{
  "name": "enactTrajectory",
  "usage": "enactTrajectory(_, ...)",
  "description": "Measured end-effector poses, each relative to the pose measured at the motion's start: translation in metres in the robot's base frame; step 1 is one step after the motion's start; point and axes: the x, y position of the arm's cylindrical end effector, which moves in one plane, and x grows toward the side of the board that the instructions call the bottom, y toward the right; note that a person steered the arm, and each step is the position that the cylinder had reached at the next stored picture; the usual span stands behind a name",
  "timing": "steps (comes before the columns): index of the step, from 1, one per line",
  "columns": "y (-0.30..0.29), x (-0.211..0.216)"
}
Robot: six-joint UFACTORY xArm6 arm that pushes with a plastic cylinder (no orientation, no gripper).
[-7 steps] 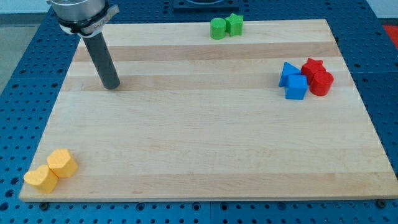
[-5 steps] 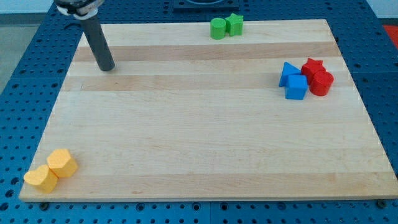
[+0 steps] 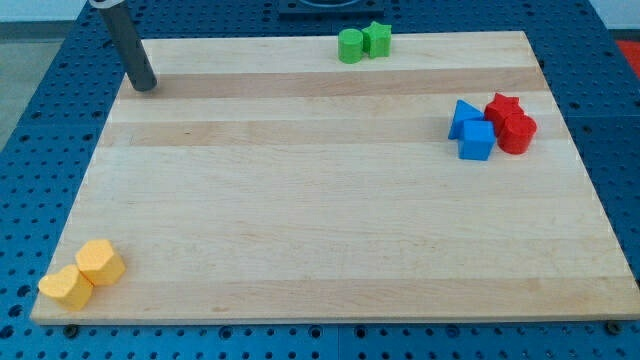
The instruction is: Nudge the green circle slightly down
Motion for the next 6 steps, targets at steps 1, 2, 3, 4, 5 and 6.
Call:
enactTrajectory(1, -0.017, -0.012)
enactTrajectory(2, -0.022, -0.019)
enactTrajectory(3, -0.022, -0.031)
enactTrajectory(4, -0.022, -0.045)
enactTrajectory(5, 0.002, -0.060)
enactTrajectory(6, 0.014, -0.061)
